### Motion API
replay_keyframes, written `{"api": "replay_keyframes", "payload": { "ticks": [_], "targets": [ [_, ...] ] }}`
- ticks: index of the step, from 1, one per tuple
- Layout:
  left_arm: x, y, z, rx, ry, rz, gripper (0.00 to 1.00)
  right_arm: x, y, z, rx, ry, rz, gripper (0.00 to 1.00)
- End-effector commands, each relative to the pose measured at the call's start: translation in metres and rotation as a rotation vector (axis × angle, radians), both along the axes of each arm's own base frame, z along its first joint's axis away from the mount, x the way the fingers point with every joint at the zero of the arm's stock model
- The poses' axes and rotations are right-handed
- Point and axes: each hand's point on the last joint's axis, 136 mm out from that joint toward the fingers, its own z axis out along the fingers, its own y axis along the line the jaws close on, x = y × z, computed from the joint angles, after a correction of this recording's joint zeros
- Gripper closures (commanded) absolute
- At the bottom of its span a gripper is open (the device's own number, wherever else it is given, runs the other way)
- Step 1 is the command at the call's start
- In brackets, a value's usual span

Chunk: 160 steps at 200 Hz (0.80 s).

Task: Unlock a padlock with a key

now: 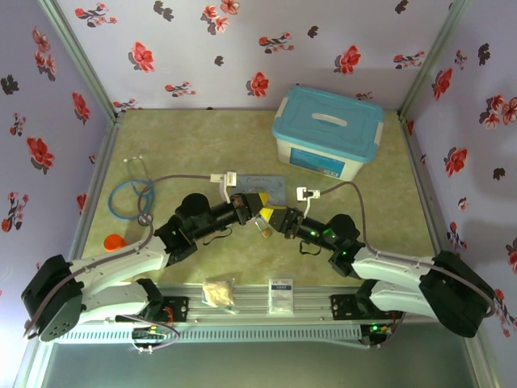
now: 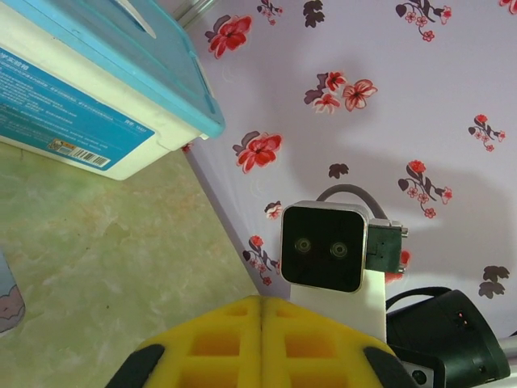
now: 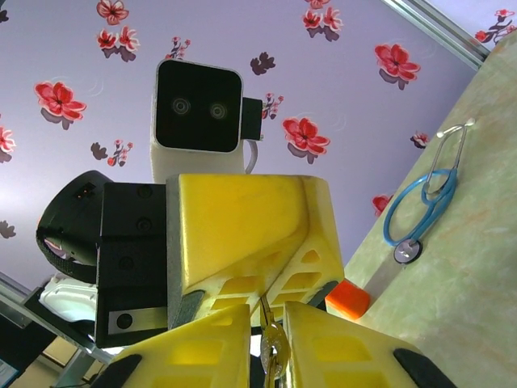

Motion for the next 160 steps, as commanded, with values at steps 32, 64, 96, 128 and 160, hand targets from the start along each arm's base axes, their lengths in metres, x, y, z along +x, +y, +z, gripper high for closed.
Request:
{"api": "replay_keyframes", "payload": {
  "ticks": [32, 64, 96, 128, 160],
  "targets": [
    [0.002, 0.001, -0.002, -0.007, -0.012, 0.022, 1.0, -0.003, -0.001, 0.011, 0.078, -0.017, 0.006, 0.94],
    [0.002, 0.004, -0.004, -0.006, -0.009, 0.032, 1.0, -0.001, -0.008, 0.005, 0.066, -0.006, -0.032, 1.0],
    [0.006, 0.011, -0.007, 0.013, -0.004, 0.073, 0.69, 0.002, -0.011, -0.004, 0.014, 0.008, -0.062, 1.0],
    [0.021, 0.045, -0.011, 0.158, 0.014, 0.226, 0.2, 0.01, -0.017, -0.033, -0.122, 0.071, -0.131, 1.0],
    [0.023, 0.059, -0.049, 0.243, 0.129, 0.296, 0.17, 0.012, -0.032, -0.067, -0.326, 0.116, -0.199, 1.0]
  ]
}}
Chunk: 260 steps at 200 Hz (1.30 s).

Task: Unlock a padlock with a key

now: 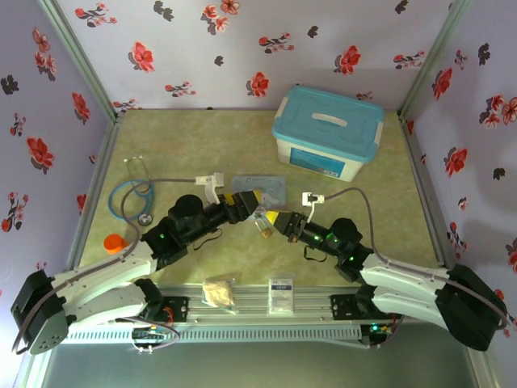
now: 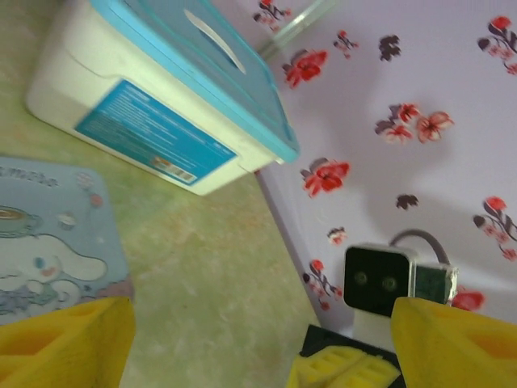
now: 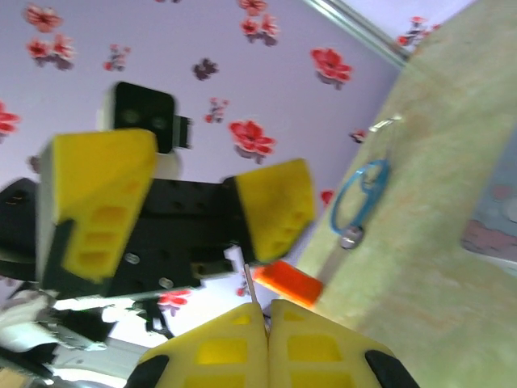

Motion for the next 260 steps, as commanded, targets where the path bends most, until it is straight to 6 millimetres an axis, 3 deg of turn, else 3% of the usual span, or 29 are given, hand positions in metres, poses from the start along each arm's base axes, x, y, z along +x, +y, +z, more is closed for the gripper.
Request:
{"api": "replay_keyframes", "payload": {
  "ticks": [1, 26, 50, 63, 92, 134, 174, 216, 260],
  "targets": [
    [0.008, 0.017, -0.037, 0.118, 0.092, 0.104, 0.18, 0.007, -0.013, -0.038, -0.209, 0.048, -0.083, 1.0],
    [-0.001, 0.014, -0.071, 0.255, 0.117, 0.151, 0.19, 0.014, -0.044, -0.068, -0.479, 0.097, -0.197, 1.0],
    [-0.005, 0.007, -0.104, 0.332, 0.144, 0.181, 0.2, 0.016, -0.066, -0.08, -0.61, 0.106, -0.264, 1.0],
    [-0.004, 0.004, -0.125, 0.368, 0.171, 0.192, 0.22, 0.015, -0.068, -0.083, -0.62, 0.106, -0.267, 1.0],
    [-0.004, -0.015, -0.145, 0.426, 0.168, 0.185, 0.24, 0.014, -0.07, -0.093, -0.62, 0.13, -0.27, 1.0],
    [0.005, -0.034, -0.189, 0.513, 0.199, 0.193, 0.3, 0.014, -0.074, -0.101, -0.601, 0.144, -0.296, 1.0],
    [0.01, -0.05, -0.21, 0.529, 0.214, 0.19, 0.31, 0.012, -0.079, -0.104, -0.596, 0.145, -0.305, 1.0],
    [0.008, -0.063, -0.228, 0.547, 0.239, 0.162, 0.43, 0.012, -0.079, -0.105, -0.598, 0.148, -0.305, 1.0],
    [0.002, -0.068, -0.244, 0.548, 0.274, 0.146, 0.66, 0.011, -0.071, -0.12, -0.556, 0.209, -0.284, 1.0]
  ]
}}
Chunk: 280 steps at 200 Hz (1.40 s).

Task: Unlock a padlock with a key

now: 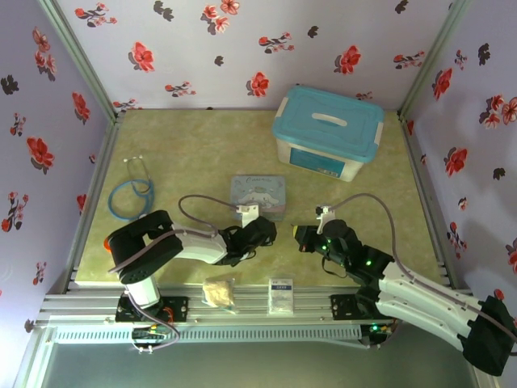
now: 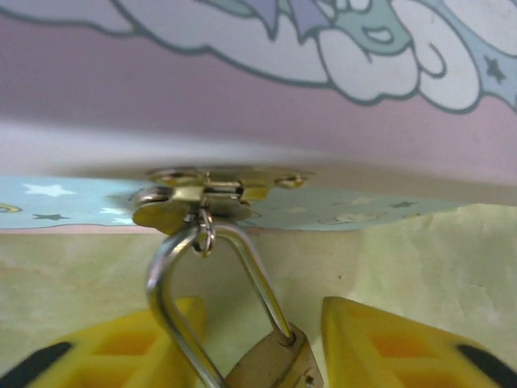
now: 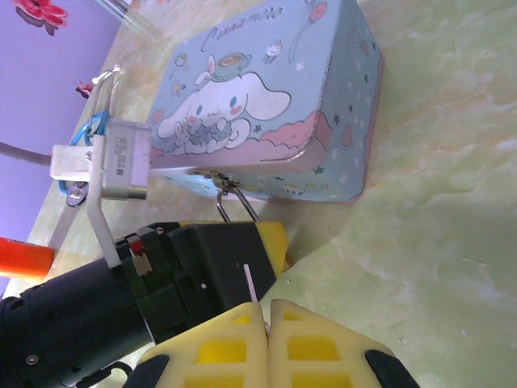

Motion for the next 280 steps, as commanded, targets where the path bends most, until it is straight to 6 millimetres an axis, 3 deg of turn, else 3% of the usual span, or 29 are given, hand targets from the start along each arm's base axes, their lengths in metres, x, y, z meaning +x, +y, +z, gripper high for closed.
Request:
{"api": "replay_keyframes", "payload": {
  "ticks": [1, 56, 106, 164, 200, 280],
  "targets": [
    [-0.009, -0.014, -0.01, -0.027, 0.041, -0.031, 0.67, -0.001, 0.004, -0.012, 0.043, 0.042, -0.014, 1.0],
    [-0.007, -0.009, 0.004, -0.071, 0.012, -0.018, 0.86, -0.004, 0.017, -0.034, 0.152, 0.148, -0.026, 1.0],
    [-0.006, -0.014, 0.033, -0.249, 0.02, 0.012, 1.0, -0.008, 0.024, -0.036, 0.286, 0.211, -0.043, 1.0],
    [-0.001, -0.008, 0.07, -0.523, 0.027, 0.116, 1.0, -0.003, 0.037, -0.029, 0.437, 0.226, -0.046, 1.0],
    [0.003, 0.001, 0.079, -0.672, 0.014, 0.21, 1.0, -0.002, 0.045, -0.031, 0.458, 0.295, -0.107, 1.0],
    [0.002, -0.003, 0.1, -0.874, 0.03, 0.258, 1.0, 0.005, 0.07, -0.009, 0.609, 0.248, -0.077, 1.0]
  ]
}}
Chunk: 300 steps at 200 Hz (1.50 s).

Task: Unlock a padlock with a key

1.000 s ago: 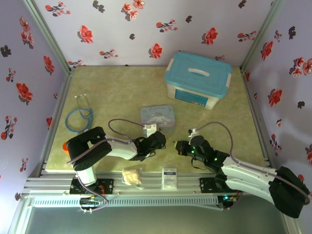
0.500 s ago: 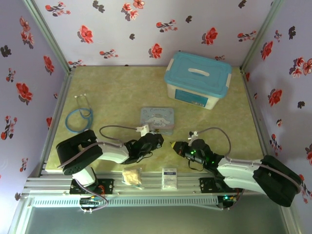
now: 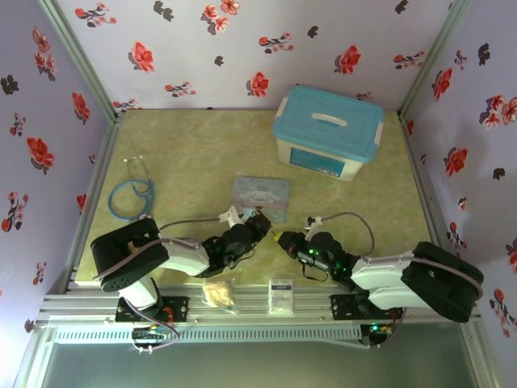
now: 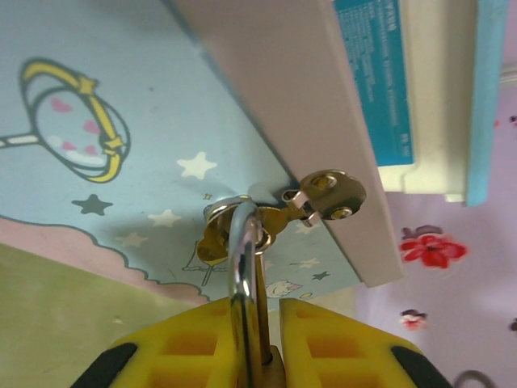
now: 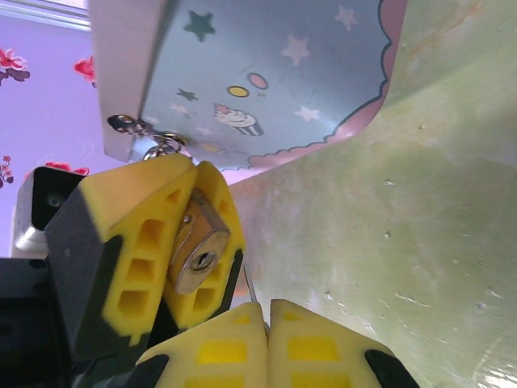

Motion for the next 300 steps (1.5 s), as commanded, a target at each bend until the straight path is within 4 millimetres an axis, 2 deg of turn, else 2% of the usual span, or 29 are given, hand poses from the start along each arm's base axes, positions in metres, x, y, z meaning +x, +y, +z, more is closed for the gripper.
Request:
{"api": "replay_keyframes", "payload": {
  "ticks": [1, 41, 62, 100, 120, 193, 229, 261, 300],
  "targets": [
    [0.005, -0.004, 0.031, -0.169, -0.037, 0.045, 1.0, 0.012, 0.013, 0.032, 0.134, -0.058, -0.028, 1.0],
    [0.004, 0.006, 0.03, -0.161, -0.042, 0.067, 1.0, 0.014, 0.01, 0.022, 0.138, -0.047, -0.042, 1.0],
    [0.005, 0.008, 0.031, -0.153, -0.049, 0.076, 1.0, 0.012, 0.014, 0.023, 0.121, -0.052, -0.022, 1.0],
    [0.006, 0.008, 0.03, -0.183, -0.041, 0.082, 1.0, 0.012, 0.011, 0.024, 0.125, -0.055, -0.032, 1.0],
    [0.005, 0.009, 0.022, -0.187, -0.028, 0.089, 1.0, 0.012, 0.012, 0.023, 0.124, -0.055, -0.03, 1.0],
    [0.007, 0.015, 0.021, -0.19, -0.034, 0.102, 1.0, 0.011, 0.009, 0.024, 0.128, -0.072, -0.032, 1.0],
    [0.008, 0.015, 0.019, -0.191, -0.03, 0.108, 1.0, 0.009, 0.007, 0.025, 0.113, -0.076, -0.029, 1.0],
    [0.008, 0.007, 0.026, -0.206, -0.044, 0.085, 1.0, 0.01, 0.007, 0.029, 0.113, -0.089, -0.027, 1.0],
    [0.01, 0.009, 0.02, -0.207, -0.034, 0.098, 1.0, 0.007, 0.01, 0.028, 0.109, -0.093, -0.015, 1.0]
  ]
}}
